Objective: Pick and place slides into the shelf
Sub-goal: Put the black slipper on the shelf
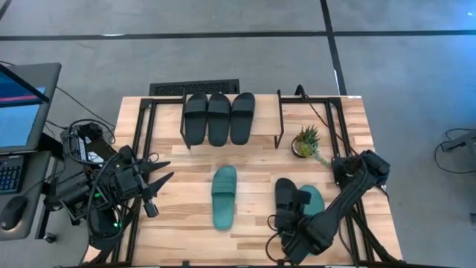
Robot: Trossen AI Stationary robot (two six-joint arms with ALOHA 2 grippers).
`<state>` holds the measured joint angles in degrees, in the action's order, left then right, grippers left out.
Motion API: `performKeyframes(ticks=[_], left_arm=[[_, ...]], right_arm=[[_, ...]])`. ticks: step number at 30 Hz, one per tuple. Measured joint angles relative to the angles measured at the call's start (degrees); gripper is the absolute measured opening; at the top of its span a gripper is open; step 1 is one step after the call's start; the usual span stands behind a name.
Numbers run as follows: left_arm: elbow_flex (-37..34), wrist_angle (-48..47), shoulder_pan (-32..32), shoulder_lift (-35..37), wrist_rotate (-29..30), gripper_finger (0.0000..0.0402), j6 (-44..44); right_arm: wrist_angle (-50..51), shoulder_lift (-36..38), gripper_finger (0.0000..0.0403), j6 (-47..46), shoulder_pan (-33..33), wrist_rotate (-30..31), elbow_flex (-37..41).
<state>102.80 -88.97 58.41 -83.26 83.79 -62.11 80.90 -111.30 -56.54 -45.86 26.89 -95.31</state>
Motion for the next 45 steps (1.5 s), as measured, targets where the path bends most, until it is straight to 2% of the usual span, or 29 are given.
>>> performKeyframes(ticks=[8,17,21,28,32,38,45], left_arm=[[0.00,0.97,0.00,0.00,0.00,0.0122,-0.06],[0.00,1.95,-0.02,0.00,0.00,0.0122,0.44],[0.00,1.91,0.00,0.00,0.00,0.0122,0.42],[0.00,1.25,-0.02,0.00,0.00,0.0122,0.44],[0.00,1.25,-0.02,0.00,0.00,0.0122,0.83],[0.00,1.22,-0.02,0.00,0.00,0.0122,0.85],[0.00,1.22,-0.02,0.00,0.00,0.0122,0.85]], right_arm=[[0.99,-4.16,0.0152,-4.08,-0.72,0.44,0.00],[0.70,-4.18,0.0172,-7.06,-0.61,0.61,4.55],[-1.07,-4.26,0.0173,-4.69,-0.62,0.91,4.76],[0.62,-4.24,0.0165,-4.02,0.04,5.26,5.86],[-2.00,-4.31,0.0165,-2.92,0.74,4.00,9.00],[-1.98,-4.31,0.0165,-2.47,0.95,5.12,9.26],[-6.99,-4.31,0.0164,0.45,0.99,3.79,11.16]])
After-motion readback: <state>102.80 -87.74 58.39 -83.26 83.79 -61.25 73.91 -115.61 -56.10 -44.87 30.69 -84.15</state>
